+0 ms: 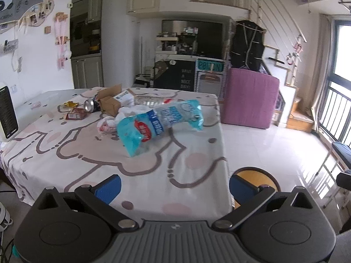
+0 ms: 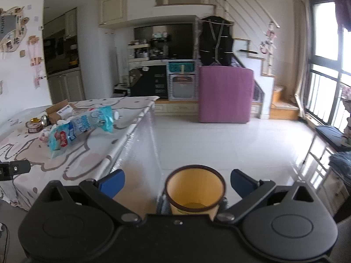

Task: Collect trash
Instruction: 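Grasp the blue-and-white plastic bag with the left tool while the right tool grasps the clear bottle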

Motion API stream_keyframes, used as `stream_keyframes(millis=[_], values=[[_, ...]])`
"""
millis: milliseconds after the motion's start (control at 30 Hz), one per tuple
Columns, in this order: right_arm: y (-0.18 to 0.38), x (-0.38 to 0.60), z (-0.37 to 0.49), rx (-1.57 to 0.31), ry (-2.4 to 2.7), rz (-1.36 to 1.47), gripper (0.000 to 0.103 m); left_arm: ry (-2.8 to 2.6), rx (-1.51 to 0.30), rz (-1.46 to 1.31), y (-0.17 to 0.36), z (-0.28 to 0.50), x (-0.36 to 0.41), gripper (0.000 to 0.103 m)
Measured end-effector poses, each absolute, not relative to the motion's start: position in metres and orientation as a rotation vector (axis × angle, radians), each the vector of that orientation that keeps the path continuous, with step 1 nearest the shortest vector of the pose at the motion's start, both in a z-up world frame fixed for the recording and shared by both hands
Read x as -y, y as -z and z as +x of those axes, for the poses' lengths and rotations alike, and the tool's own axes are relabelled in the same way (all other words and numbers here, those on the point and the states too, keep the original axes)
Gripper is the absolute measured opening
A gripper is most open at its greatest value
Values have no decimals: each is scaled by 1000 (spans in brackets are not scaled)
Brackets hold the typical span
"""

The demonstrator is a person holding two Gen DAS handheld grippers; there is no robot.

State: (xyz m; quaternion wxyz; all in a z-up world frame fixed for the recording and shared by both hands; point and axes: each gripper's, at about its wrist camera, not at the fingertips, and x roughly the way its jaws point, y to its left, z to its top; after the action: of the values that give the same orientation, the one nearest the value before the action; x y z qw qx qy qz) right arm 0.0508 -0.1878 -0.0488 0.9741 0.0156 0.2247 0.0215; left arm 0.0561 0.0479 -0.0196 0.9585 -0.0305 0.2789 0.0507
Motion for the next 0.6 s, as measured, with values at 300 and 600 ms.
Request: stream_keyframes(millis=[300, 600], values=[[50, 159, 126, -470, -143, 18, 103, -122, -583, -64, 30, 120, -80, 103], [56, 123, 227, -507, -230, 9, 103, -120, -602, -102, 39, 200, -112, 103]])
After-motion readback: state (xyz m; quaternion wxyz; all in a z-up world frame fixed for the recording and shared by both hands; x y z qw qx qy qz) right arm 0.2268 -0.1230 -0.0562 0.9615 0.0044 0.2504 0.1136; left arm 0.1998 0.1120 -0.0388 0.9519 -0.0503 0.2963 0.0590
